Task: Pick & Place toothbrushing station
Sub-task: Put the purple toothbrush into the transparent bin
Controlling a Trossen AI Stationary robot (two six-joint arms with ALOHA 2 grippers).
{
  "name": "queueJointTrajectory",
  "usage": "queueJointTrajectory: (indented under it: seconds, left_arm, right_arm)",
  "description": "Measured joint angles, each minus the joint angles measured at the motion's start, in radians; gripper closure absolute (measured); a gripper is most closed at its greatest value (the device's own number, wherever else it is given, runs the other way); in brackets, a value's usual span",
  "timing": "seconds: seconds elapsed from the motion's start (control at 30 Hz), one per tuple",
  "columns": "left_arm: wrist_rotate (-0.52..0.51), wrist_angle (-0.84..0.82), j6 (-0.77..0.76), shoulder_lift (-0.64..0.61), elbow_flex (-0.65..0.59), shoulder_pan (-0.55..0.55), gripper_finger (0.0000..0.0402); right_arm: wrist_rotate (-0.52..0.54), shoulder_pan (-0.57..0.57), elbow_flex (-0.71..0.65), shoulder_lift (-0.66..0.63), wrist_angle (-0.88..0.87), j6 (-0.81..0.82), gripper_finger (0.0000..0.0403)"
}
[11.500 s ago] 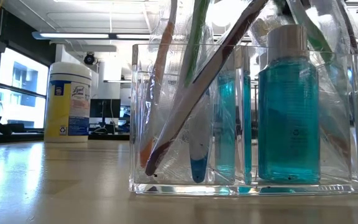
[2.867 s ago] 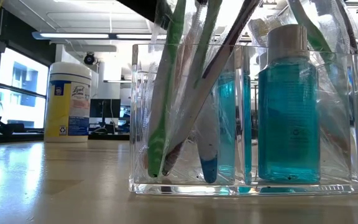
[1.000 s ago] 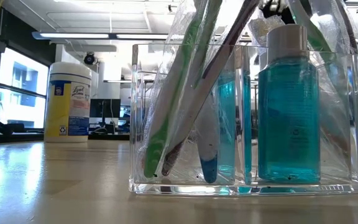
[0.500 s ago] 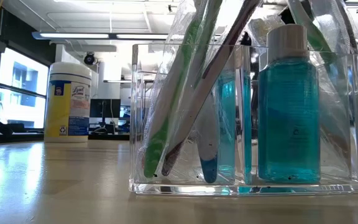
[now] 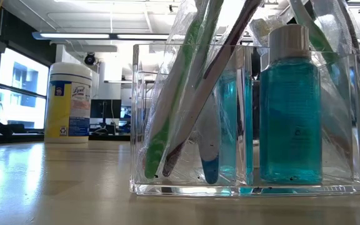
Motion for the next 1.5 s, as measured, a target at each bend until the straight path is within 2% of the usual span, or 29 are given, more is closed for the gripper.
queueJointTrajectory:
  seconds: [0.27, 0.47, 0.57, 0.67, 0.77, 0.87, 1.1, 1.27, 1.5]
  left_arm:
    - [-0.005, 0.0, 0.005, 0.0, 0.0, 0.0, 0.0187]
    - [-0.015, 0.0, 0.038, 0.0, 0.0, 0.0, 0.0187]
    - [-0.014, 0.0, 0.038, 0.0, 0.0, 0.0, 0.0187]
    - [-0.014, 0.0, 0.038, 0.0, 0.0, 0.0, 0.0187]
    - [-0.014, 0.0, 0.038, 0.0, 0.0, 0.0, 0.0187]
    - [-0.009, 0.0, 0.038, 0.0, 0.0, 0.0, 0.0187]
    - [0.052, 0.0, 0.035, 0.0, 0.0, 0.0, 0.0187]
    - [0.083, 0.001, 0.056, 0.042, 0.001, 0.0, 0.0187]
    - [0.033, 0.001, 0.063, 0.103, 0.0, 0.007, 0.0187]
  right_arm:
    - [-0.033, 0.015, 0.001, 0.053, 0.023, -0.032, 0.0156]
    - [-0.058, 0.016, 0.007, 0.149, 0.064, -0.029, 0.0156]
    - [-0.059, 0.019, 0.013, 0.194, 0.039, -0.01, 0.0156]
    - [-0.015, 0.034, 0.018, 0.201, 0.009, 0.058, 0.0165]
    - [-0.023, 0.043, 0.016, 0.193, -0.018, 0.129, 0.0191]
    - [-0.009, 0.06, 0.013, 0.183, -0.041, 0.186, 0.0235]
    - [0.022, 0.111, 0.013, 0.18, -0.082, 0.226, 0.0375]
    - [0.072, 0.161, 0.01, 0.153, -0.153, 0.244, 0.0386]
    - [0.153, 0.306, -0.006, 0.029, -0.361, 0.365, 0.039]
